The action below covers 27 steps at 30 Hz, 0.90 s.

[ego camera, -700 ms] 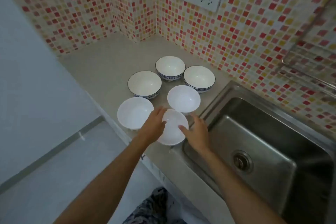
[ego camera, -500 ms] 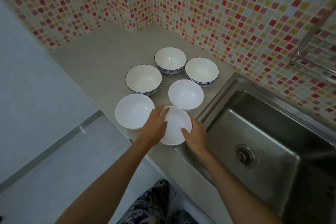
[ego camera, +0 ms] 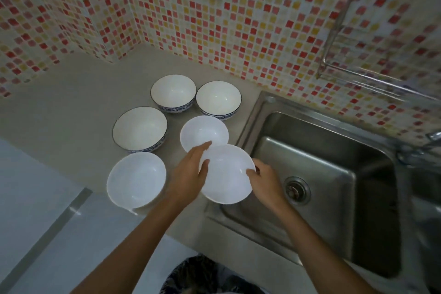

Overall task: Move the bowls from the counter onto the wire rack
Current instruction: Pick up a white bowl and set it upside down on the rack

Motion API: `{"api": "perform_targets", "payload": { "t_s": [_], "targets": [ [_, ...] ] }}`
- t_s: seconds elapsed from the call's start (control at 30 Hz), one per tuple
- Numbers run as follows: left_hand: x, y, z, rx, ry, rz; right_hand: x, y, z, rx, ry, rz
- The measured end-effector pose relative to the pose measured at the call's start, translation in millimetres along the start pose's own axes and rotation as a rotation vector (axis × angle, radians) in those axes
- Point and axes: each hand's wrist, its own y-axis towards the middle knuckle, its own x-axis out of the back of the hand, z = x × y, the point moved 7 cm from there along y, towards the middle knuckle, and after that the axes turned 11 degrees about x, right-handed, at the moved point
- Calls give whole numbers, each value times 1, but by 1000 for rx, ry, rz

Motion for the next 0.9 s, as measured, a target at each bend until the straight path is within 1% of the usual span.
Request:
{"api": "perform_targets", "payload": {
  "t_s": [0.07,0.13,0.2,0.23,0.3,0.33,0.37,0.4,0.47,0.53,0.63,0.77,0.83,0.9],
  "targets": [
    [-5,8,-32,-26,-85,28,33,-4,6,12,-13,-95],
    [-14,15,-65,-4,-221,106,67,-8,10,25,-23,-192],
    [-34,25,-89,55,-322,235,103,-15,12,25,-3,-301],
    [-46,28,-102,102,-374,328,121,-18,14,29,9,-352],
    [-74,36,-123,239,-555,477,156,-24,17,38,15,-430],
    [-86,39,-136,308,-665,517,173,-27,19,41,15,-458],
    [-96,41,-150,324,-739,535,191,-29,21,40,16,-484],
    [-102,41,-167,291,-779,548,208,-31,22,39,14,-509],
    [-114,42,-201,247,-818,550,242,-36,29,68,-3,-562],
    [-119,41,-235,187,-816,551,276,-40,37,137,-15,-615],
    [-119,37,-295,15,-850,569,319,-42,46,207,-20,-676],
    [-113,43,-346,-147,-769,479,366,-41,44,286,-36,-830],
    [-110,50,-365,-186,-765,414,387,-42,43,345,-207,-908],
    [-105,52,-386,-226,-741,338,402,-35,35,319,-457,-904]
  ]
}}
